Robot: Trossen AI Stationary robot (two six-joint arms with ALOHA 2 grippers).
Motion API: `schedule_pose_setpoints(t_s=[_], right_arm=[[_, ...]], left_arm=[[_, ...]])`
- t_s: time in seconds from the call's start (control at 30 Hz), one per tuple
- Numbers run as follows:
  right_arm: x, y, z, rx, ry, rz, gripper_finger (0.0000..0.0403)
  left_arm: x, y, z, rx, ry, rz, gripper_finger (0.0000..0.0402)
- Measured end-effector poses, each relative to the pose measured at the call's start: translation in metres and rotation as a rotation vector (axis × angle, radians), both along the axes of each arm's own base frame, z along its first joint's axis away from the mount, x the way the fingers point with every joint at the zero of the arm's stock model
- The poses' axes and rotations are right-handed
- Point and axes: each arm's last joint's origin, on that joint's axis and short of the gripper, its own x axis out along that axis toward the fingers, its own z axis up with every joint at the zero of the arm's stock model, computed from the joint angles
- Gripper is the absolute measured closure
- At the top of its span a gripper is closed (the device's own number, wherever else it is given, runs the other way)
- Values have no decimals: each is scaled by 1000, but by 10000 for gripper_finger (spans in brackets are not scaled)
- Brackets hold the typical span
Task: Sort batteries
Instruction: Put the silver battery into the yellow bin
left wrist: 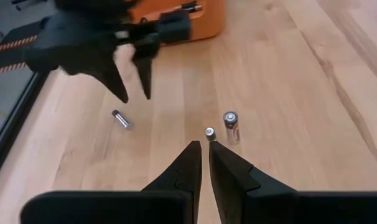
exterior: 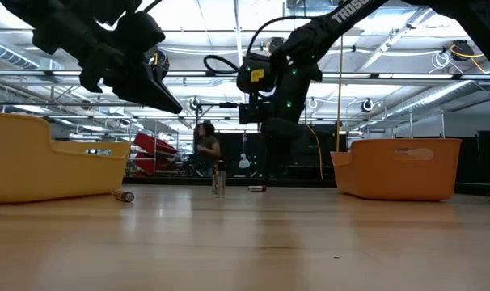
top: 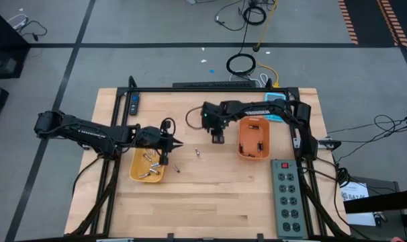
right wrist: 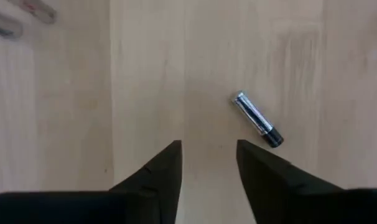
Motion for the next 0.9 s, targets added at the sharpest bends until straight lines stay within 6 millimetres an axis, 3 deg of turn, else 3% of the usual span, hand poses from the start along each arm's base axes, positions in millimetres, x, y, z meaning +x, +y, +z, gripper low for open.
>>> schedule_pose_setpoints(t_s=[0.13,0.63,0.9], right_arm=[[5,10,0,-94,7,2,240],[20,23,10,6,-175,-112,236],[20,37,18,-63,-175,-143,236]], left_arm=[[1,1,1,-8,-14,12,359],[2,6,1,54,-100,20,359],[-1,9,-5,32,-75,45,359]])
